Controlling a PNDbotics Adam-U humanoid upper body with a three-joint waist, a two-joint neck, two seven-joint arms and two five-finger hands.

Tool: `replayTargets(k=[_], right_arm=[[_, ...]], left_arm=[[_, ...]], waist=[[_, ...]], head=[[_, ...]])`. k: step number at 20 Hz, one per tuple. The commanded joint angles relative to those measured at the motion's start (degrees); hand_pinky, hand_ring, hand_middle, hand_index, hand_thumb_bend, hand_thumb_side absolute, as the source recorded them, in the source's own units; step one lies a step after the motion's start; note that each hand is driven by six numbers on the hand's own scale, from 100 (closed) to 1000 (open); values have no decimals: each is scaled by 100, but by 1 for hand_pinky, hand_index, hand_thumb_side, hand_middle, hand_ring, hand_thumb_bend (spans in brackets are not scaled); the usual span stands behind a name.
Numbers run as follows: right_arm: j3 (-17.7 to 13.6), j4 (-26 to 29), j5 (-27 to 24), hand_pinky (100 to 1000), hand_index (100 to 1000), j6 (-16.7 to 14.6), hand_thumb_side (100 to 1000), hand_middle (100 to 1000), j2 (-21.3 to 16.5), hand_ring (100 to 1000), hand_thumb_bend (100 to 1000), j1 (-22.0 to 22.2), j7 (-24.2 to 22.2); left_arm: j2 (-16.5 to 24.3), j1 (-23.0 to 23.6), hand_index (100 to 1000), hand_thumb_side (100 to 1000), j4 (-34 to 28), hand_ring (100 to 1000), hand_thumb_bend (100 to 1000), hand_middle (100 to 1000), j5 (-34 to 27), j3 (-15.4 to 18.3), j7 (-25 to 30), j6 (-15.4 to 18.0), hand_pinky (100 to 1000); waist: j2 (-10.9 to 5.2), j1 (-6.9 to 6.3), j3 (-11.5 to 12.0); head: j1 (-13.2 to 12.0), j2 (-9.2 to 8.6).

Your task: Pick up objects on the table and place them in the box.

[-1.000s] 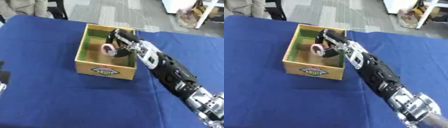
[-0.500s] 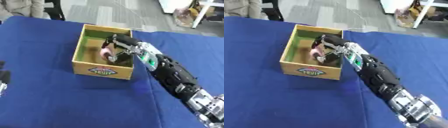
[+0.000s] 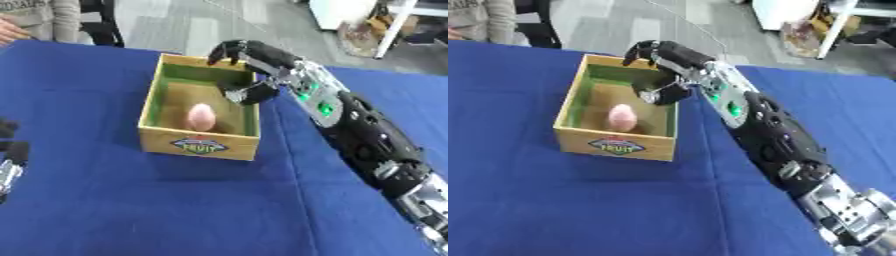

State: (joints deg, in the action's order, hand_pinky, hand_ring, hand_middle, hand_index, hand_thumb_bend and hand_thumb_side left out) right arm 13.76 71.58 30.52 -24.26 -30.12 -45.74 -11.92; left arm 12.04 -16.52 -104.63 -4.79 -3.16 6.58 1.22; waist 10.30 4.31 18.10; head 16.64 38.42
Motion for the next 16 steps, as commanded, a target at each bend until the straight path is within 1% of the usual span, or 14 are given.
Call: replayTargets(k=[1,4,6,7,9,12,14,16], right_arm=[[-179,508,-729,670,817,272,191,777,-411,900,100,73,145],[-325,1001,-1685,656,810,541,179,766,-716,901,100,416,197],[-483,1324,-2258,645,805,768,178,758,-898,902,100,692,284],[-583,1442,-2542,626,793,902,199,744,-960,895,100,839,364],[-761,1638,-3061,616,780,1174,199,734,-1071,893,100,1123,539],[-980,1785,-3564,601,772,1459,200,719,-1173,889,100,1505,738],[-1104,1764,-3830,595,766,1595,201,712,-1192,888,100,1724,863],[-1229,1679,-4049,585,756,1696,269,700,-1189,884,100,1920,990]], left_arm=[[71,-7,691,100,-52,755,368,530,-1,84,-52,10,639],[87,31,692,100,-42,755,367,531,10,119,-86,13,639],[98,53,692,100,-34,755,367,531,17,146,-115,14,639],[102,67,693,100,-30,756,368,532,22,160,-129,14,639],[110,91,693,100,-23,756,369,532,31,186,-159,15,639],[120,110,693,100,-22,756,369,532,35,207,-185,19,638],[118,127,694,100,-14,756,369,532,39,213,-191,17,638],[111,135,693,100,-11,757,370,532,39,225,-205,19,638]], waist=[[-120,-55,-83],[-147,-59,-240],[-158,-61,-338],[-163,-64,-395],[-172,-69,-488],[-183,-72,-588],[-190,-77,-631],[-188,-82,-655]], head=[[-102,43],[-207,71],[-265,85],[-302,83],[-369,84],[-434,89],[-466,88],[-484,79]])
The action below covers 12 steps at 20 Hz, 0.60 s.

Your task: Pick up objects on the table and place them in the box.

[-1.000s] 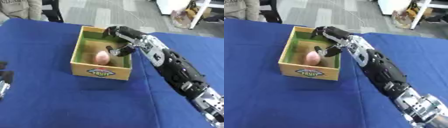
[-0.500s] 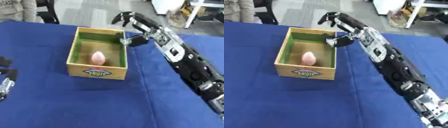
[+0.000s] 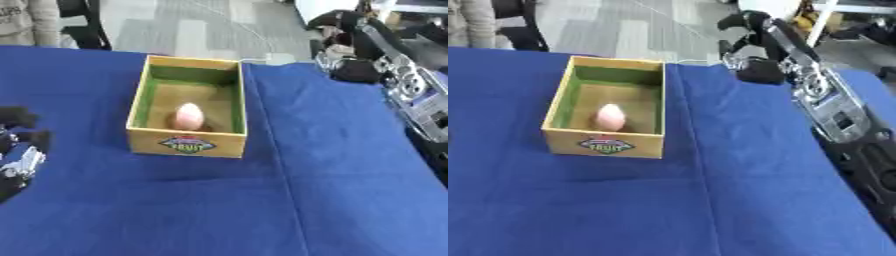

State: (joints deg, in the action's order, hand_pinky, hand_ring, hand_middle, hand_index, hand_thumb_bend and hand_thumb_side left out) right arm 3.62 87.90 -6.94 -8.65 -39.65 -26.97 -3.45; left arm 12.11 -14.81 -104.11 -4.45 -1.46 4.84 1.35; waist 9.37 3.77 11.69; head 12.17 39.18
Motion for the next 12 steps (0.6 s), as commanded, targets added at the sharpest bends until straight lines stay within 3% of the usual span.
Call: replayTargets(k=[1,7,12], right_arm=[[-270,-5,-400,583,753,165,290,696,-228,883,100,141,202],[-478,-309,-682,573,738,234,419,681,-123,875,100,560,402],[-547,-401,-728,569,730,253,449,674,-26,871,100,698,467]], left_arm=[[104,-30,693,100,-62,757,371,532,6,59,-35,6,638],[90,-5,693,100,-51,757,370,532,10,88,-77,0,637],[85,5,693,100,-49,757,371,532,5,91,-93,-10,637]], waist=[[-95,-33,-34],[-89,-36,-123],[-82,-41,-178]], head=[[-50,10],[-63,29],[-60,53]])
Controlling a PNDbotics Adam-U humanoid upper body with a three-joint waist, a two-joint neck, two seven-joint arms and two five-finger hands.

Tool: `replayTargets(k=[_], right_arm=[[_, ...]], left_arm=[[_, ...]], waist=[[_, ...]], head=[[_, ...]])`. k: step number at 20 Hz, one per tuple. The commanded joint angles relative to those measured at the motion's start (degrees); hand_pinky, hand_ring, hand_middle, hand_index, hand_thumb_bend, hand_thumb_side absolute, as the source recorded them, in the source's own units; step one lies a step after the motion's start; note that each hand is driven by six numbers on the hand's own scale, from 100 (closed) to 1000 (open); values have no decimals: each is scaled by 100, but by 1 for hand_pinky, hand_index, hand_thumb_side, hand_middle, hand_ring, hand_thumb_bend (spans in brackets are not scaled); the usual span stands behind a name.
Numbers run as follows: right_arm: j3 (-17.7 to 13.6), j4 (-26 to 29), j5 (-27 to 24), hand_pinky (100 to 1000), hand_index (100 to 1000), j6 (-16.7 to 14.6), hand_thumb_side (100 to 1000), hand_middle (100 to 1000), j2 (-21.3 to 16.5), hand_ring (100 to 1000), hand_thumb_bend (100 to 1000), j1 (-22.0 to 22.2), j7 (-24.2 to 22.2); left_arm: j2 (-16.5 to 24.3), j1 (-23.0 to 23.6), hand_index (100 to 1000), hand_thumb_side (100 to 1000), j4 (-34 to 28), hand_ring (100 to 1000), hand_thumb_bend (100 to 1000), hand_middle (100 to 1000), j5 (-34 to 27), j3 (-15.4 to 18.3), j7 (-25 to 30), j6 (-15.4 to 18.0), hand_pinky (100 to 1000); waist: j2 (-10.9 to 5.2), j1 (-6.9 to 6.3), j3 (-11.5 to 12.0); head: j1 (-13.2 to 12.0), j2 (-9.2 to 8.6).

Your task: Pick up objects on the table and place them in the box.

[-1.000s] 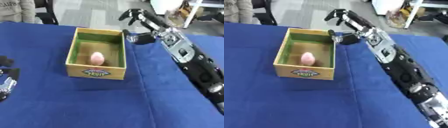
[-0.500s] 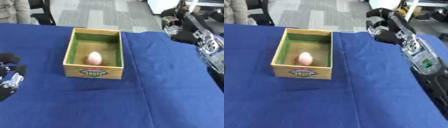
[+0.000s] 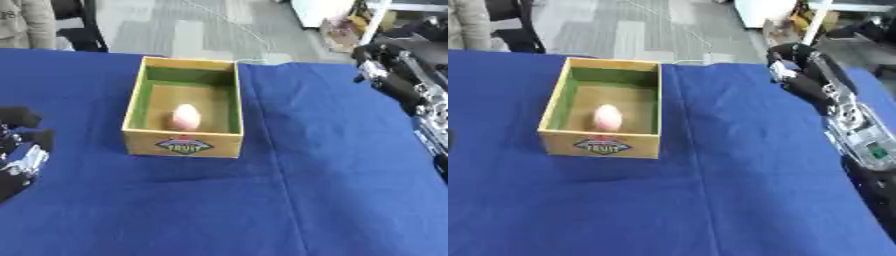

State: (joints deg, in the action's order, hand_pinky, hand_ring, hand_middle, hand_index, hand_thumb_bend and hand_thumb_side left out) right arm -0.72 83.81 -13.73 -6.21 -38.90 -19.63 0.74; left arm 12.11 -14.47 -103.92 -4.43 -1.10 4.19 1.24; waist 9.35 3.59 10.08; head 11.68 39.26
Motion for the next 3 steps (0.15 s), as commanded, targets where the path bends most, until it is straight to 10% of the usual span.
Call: replayTargets(k=[1,3], right_arm=[[-118,-3,-47,568,729,14,457,673,-84,870,100,-24,53],[-125,-28,-47,568,727,29,467,671,-47,869,100,0,60]], left_arm=[[85,-26,693,100,-68,757,372,532,3,57,-31,-1,637],[81,-22,693,100,-67,757,373,532,2,56,-35,-5,637]], waist=[[-78,-23,-26],[-78,-23,-40]], head=[[-11,52],[-7,64]])
